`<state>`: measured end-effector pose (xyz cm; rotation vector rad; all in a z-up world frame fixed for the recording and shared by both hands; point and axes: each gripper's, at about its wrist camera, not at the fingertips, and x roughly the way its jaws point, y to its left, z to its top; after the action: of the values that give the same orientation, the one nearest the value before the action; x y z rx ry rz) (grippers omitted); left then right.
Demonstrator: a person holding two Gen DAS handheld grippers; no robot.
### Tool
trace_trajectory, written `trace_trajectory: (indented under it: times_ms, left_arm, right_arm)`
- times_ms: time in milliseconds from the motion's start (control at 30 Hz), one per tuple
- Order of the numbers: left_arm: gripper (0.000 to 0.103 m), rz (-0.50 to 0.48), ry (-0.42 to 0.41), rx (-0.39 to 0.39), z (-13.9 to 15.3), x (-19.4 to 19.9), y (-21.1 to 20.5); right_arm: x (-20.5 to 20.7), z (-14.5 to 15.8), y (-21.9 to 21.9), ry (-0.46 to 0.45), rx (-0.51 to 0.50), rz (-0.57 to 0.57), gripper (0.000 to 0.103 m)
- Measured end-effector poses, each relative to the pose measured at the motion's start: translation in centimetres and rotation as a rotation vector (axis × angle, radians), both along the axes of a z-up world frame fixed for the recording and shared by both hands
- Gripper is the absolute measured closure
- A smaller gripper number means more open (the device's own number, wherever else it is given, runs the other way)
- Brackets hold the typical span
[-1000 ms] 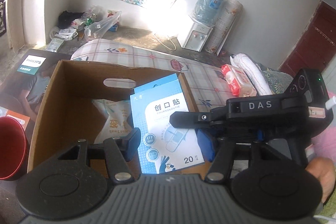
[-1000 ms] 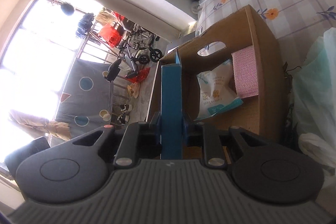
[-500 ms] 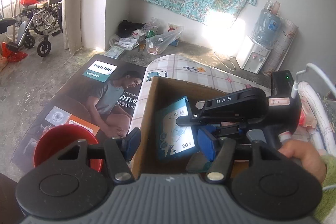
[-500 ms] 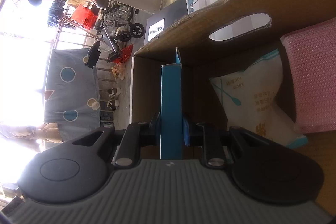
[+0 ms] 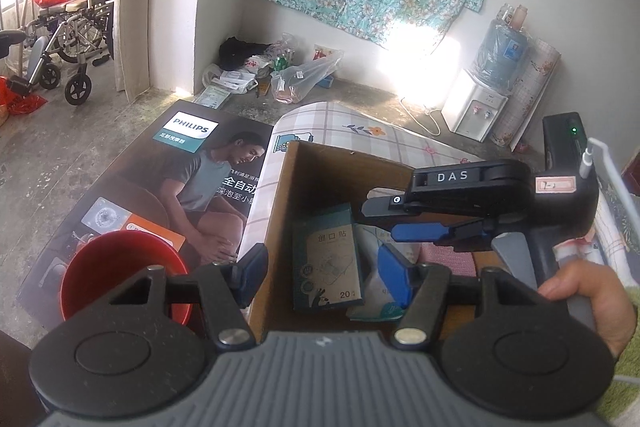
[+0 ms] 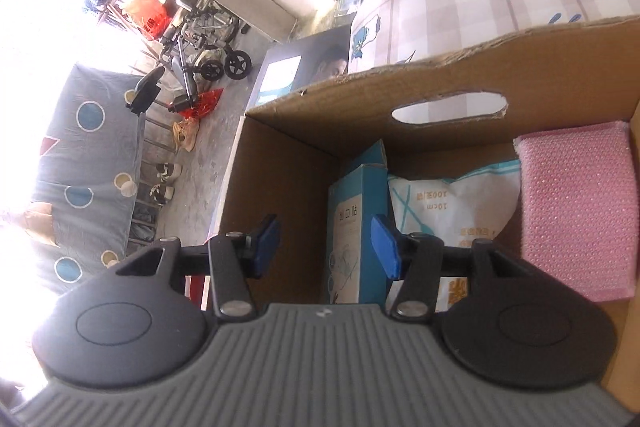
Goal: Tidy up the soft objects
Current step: 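Carry the bandage box with the right gripper and release it into the box, then move the right gripper back over the bed to the blue wet-wipes pack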
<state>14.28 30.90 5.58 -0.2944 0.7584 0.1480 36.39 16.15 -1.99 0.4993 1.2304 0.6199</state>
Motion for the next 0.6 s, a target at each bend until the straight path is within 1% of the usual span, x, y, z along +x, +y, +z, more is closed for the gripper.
trace_trajectory:
  times_ms: [67, 133, 167, 300, 367, 400, 467, 500, 600]
  left_arm:
    - [0.04, -0.001, 0.0, 0.006, 0.0, -0.1, -0.3]
    - [0.038, -0.01, 0.002, 0.011, -0.1, -0.1, -0.7]
    - [0.038, -0.016, 0.008, 0.016, -0.2, -0.1, -1.0]
    - [0.035, -0.018, 0.02, 0.036, -0.4, -0.3, -1.8]
    - [0.032, -0.024, 0.018, 0.036, -0.2, -0.6, -2.3]
    - [0.029, -0.031, 0.013, 0.04, -0.1, -0.9, -2.6]
    - [0.027, -0.042, 0.004, 0.055, 0.3, -1.3, -3.4]
    - [0.026, -0.046, -0.002, 0.064, 0.6, -1.6, -3.9]
    - [0.022, -0.069, -0.029, 0.071, 1.2, -2.5, -5.5]
  right_arm:
    - [0.0, 0.7, -1.1, -0.026, -0.019, -0.019, 0.053]
    - [0.0, 0.6, -1.6, -0.041, -0.05, -0.019, 0.055]
    - [-0.1, 0.0, -1.8, -0.034, -0.065, -0.021, 0.056]
    - [-0.1, -4.1, -2.1, 0.059, -0.071, -0.031, 0.06]
    - [-0.3, -4.4, -2.6, 0.071, -0.043, -0.059, 0.06]
    - [-0.5, -4.3, -2.8, 0.072, -0.028, -0.063, 0.06]
    - [-1.3, -2.9, -3.5, 0.049, 0.003, -0.053, 0.06]
    - [-1.7, -2.0, -3.8, 0.027, 0.009, -0.048, 0.06]
    - [-4.1, 1.8, -6.3, -0.069, 0.047, -0.046, 0.059]
